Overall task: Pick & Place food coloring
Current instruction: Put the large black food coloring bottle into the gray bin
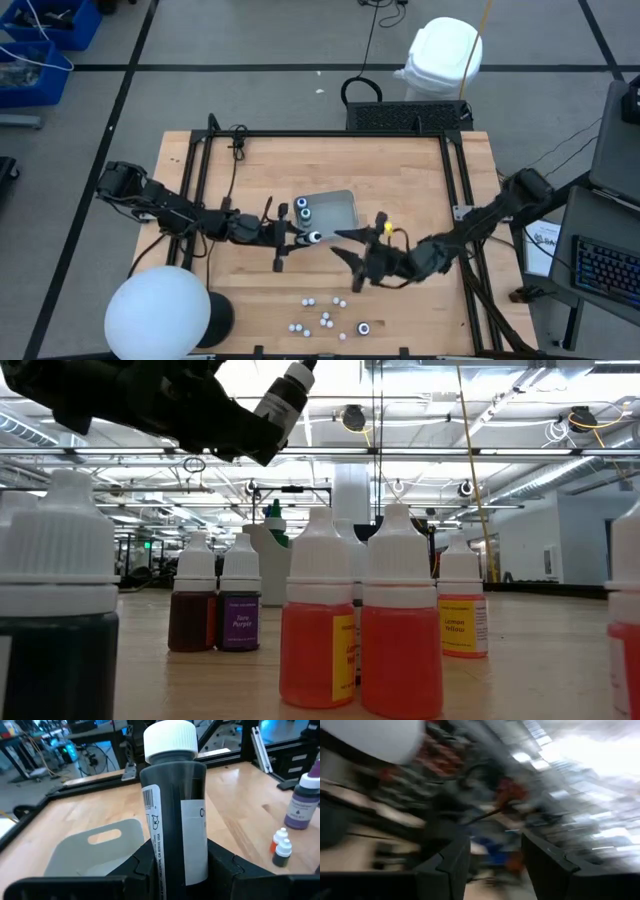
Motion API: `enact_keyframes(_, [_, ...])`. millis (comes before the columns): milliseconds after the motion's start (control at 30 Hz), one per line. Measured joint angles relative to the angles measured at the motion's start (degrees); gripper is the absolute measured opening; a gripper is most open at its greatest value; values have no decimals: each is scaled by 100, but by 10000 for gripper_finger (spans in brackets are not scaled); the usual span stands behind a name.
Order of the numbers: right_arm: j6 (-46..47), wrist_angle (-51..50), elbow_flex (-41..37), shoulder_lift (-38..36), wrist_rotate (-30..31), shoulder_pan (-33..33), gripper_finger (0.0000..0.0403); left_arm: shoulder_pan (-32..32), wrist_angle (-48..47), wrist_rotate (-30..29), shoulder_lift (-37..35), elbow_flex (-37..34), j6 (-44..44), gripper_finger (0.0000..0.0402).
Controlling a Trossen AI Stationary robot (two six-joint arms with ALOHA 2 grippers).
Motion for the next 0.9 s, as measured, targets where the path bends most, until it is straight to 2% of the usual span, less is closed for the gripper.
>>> enact_keyframes(67, [1527, -1193, -11, -340, -937, -175, 165, -77, 16, -160, 0, -2, 180, 114])
enact_keyframes(133, [2821, -2089, -15, -528, -2119, -446, 165, -149, 85, -303, 0, 0, 368, 114])
enact_keyframes(200, [3366, -2498, -72, -541, -2973, -712, 165, -207, 205, -398, 0, 0, 528, 114])
enact_keyframes(233, [3448, -2503, -158, -508, -3159, -826, 165, -229, 241, -419, 0, -2, 586, 114])
enact_keyframes(400, [3054, -1482, -701, -230, -3507, -1217, 168, -286, 344, -447, -2, 0, 947, 114])
enact_keyframes(600, [2878, 215, -1336, -241, -4327, -1464, 196, -299, 342, -449, -2, 0, 1160, 114])
enact_keyframes(767, [2981, 475, -1554, -197, -4329, -1617, 227, -299, 344, -447, -2, 0, 1157, 114])
enact_keyframes(900, [3033, 843, -1551, 149, -4325, -1707, 247, -299, 389, -447, -2, 0, 1142, 114])
